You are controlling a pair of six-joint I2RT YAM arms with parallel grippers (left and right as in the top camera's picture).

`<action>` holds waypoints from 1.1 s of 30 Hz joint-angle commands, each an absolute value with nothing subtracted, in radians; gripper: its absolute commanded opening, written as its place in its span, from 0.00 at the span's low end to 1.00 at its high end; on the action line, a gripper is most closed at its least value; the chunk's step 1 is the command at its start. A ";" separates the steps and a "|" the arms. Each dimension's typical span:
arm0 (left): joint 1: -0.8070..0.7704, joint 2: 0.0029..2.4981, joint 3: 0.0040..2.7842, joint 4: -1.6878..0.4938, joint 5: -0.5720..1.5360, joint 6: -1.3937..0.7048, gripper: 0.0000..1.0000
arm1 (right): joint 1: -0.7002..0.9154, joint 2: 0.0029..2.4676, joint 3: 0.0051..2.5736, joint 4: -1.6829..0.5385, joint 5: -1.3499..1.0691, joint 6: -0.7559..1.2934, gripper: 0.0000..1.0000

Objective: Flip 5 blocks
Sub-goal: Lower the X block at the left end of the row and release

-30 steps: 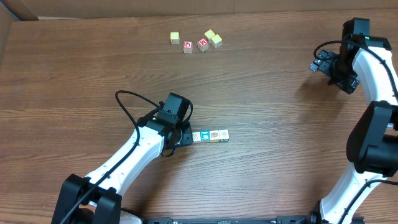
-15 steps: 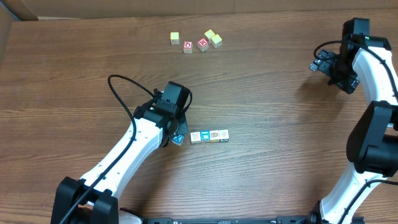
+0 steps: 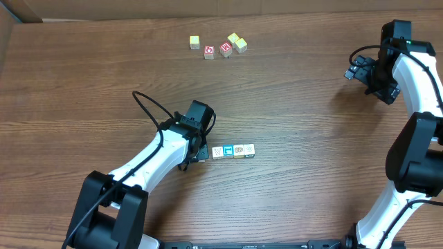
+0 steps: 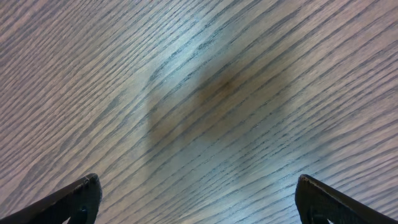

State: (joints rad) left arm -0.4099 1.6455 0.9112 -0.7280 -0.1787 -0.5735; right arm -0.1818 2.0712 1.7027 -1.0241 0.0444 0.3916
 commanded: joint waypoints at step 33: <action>-0.405 1.655 0.906 -0.620 -0.054 -0.554 0.09 | -0.183 2.033 1.722 -1.022 0.051 0.385 1.00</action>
